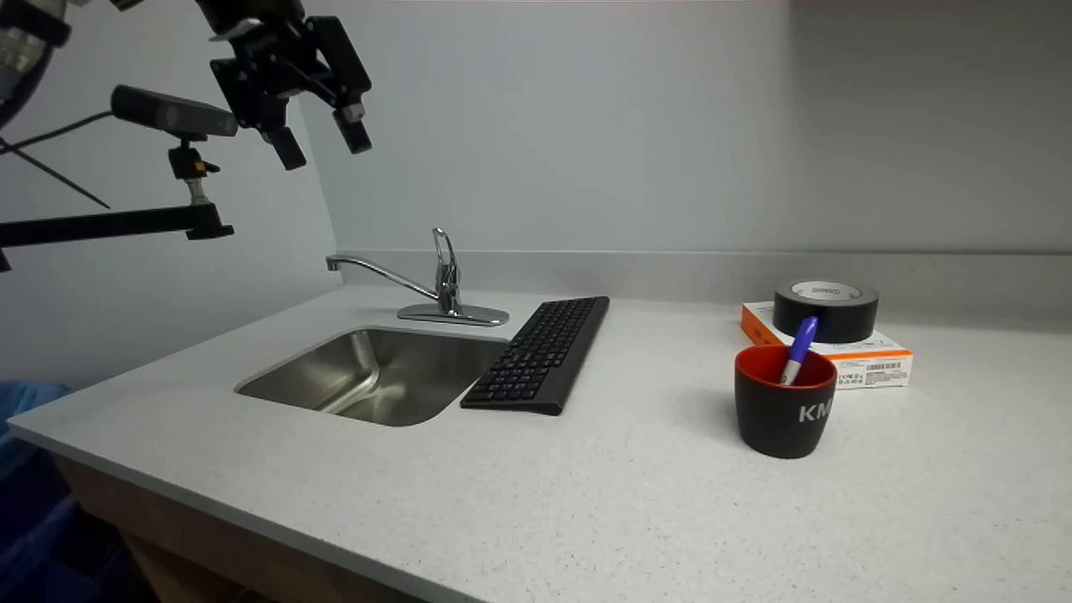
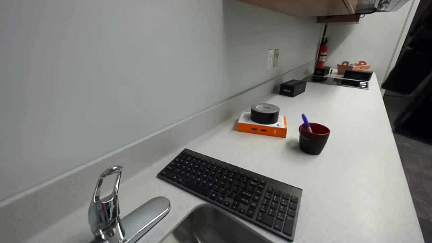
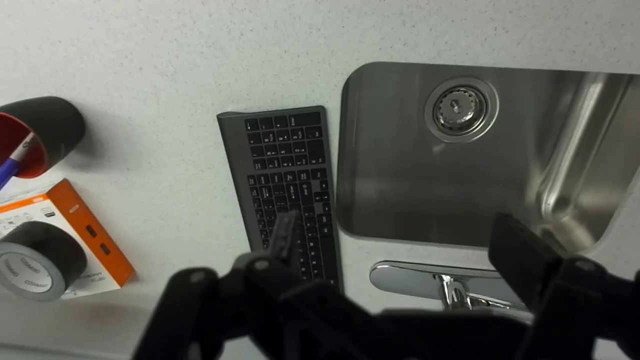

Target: Remove the marker from the mug and put it on the table

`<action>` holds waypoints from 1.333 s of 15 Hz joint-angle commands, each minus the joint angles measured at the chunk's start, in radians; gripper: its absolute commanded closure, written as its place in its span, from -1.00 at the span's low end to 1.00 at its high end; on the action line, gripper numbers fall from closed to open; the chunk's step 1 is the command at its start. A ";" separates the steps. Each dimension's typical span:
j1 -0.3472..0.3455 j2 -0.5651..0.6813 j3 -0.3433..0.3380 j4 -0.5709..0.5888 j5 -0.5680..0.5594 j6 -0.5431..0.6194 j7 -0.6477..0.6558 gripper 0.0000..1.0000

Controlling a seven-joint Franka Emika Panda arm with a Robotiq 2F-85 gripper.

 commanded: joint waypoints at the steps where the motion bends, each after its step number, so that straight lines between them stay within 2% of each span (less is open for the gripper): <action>1: -0.009 0.000 -0.047 -0.008 -0.051 0.030 0.006 -1.00; 5: -0.088 -0.005 -0.123 -0.039 -0.167 0.084 0.021 -1.00; 8: -0.157 0.017 -0.201 -0.058 -0.228 0.185 0.017 -1.00; 11: -0.226 0.052 -0.240 -0.059 -0.280 0.241 0.051 -1.00; 12: -0.194 0.035 -0.236 -0.056 -0.249 0.206 0.009 -1.00; 20: -0.195 0.046 -0.239 -0.056 -0.251 0.210 0.004 -1.00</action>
